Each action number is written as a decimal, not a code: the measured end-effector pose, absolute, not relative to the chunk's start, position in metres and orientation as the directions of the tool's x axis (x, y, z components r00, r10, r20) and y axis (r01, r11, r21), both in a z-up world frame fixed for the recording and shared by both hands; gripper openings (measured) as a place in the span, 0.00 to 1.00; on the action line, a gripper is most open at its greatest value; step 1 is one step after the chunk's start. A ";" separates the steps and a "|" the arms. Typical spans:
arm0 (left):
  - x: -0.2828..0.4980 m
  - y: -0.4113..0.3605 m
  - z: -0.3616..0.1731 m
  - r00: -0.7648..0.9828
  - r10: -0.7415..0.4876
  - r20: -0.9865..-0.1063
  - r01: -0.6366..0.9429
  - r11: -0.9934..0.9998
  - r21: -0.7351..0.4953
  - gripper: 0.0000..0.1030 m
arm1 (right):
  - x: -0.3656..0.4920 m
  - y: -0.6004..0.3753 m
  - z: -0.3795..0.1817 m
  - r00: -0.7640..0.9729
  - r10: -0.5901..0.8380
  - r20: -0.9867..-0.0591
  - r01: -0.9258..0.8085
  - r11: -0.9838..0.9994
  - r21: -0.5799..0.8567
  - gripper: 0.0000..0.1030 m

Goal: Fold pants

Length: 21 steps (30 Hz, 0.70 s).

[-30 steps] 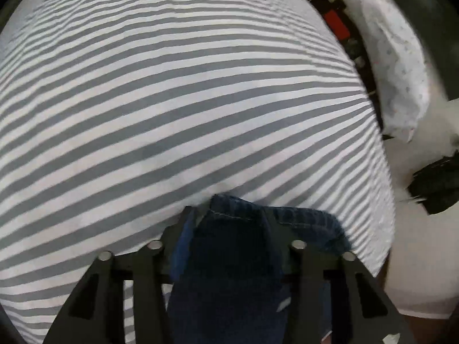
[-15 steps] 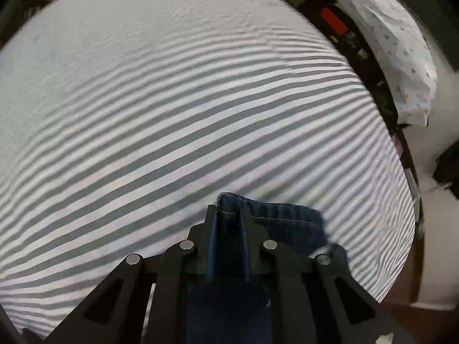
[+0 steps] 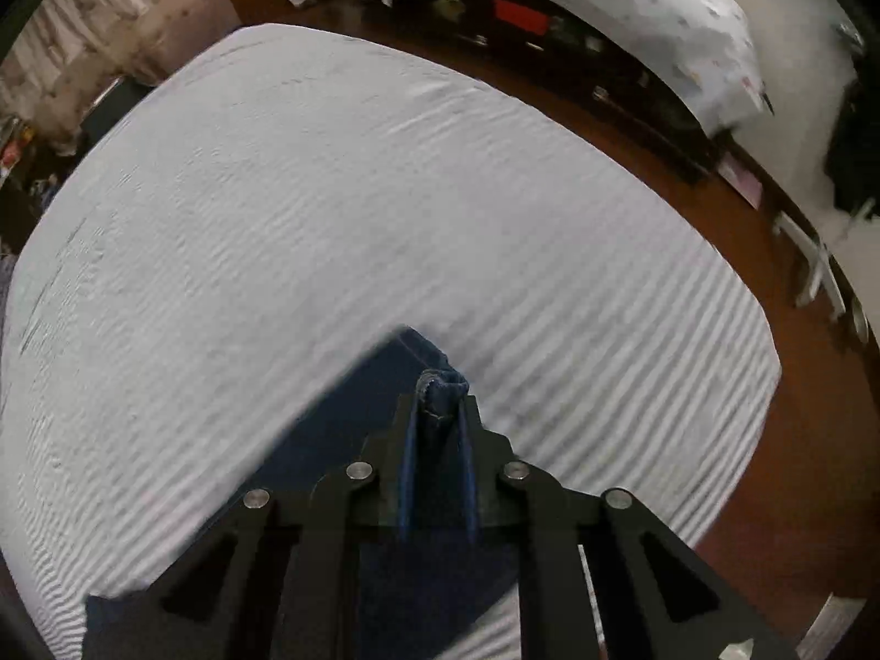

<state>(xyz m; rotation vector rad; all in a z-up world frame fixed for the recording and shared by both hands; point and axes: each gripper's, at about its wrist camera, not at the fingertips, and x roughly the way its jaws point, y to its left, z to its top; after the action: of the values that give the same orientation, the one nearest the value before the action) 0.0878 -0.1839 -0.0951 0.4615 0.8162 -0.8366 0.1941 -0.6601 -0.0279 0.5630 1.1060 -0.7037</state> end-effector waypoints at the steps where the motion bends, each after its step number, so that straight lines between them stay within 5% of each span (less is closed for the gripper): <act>1: 0.084 -0.186 -0.098 0.407 -0.459 -0.789 0.804 0.590 0.072 0.10 | 0.180 -0.664 -0.041 0.254 -0.226 -0.941 0.764 0.643 0.052 0.11; 6: 0.071 -0.196 -0.111 0.431 -0.413 -0.802 0.816 0.557 0.152 0.10 | 0.130 -0.682 -0.103 0.184 -0.167 -0.969 0.816 0.575 0.056 0.11; 14: 0.064 -0.192 -0.101 0.406 -0.437 -0.803 0.839 0.526 0.138 0.10 | 0.084 -0.692 -0.110 0.249 -0.147 -0.957 0.830 0.541 0.133 0.11; 21: 0.055 -0.204 -0.113 0.438 -0.382 -0.814 0.830 0.520 0.203 0.11 | 0.099 -0.681 -0.135 0.184 -0.232 -0.955 0.788 0.615 0.002 0.15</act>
<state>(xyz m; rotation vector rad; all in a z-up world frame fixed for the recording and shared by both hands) 0.0549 -0.2036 -0.1130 0.6580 0.7881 -0.8243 0.0992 -0.6807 -0.1350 0.5762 1.1763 -0.7776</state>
